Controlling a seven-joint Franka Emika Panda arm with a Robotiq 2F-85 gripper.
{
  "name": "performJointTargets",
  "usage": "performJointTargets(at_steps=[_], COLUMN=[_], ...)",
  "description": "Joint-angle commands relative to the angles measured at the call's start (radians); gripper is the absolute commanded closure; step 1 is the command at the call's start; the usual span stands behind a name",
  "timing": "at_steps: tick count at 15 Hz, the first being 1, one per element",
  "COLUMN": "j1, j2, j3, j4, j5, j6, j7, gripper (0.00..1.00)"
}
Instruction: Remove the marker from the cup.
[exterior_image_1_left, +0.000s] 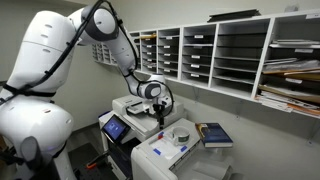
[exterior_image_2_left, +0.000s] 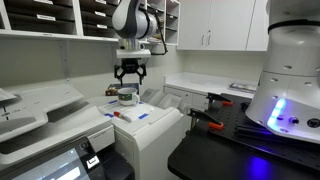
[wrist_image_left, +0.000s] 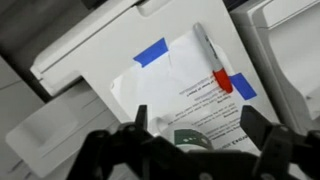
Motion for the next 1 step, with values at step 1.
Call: performJointTargets(at_steps=[1], j1=[-0.029], j2=[-0.046], j3=[0.018], j4=[0.031], j5=[-0.026], j6=[-0.179], j7=[0.113], gripper=[0.0])
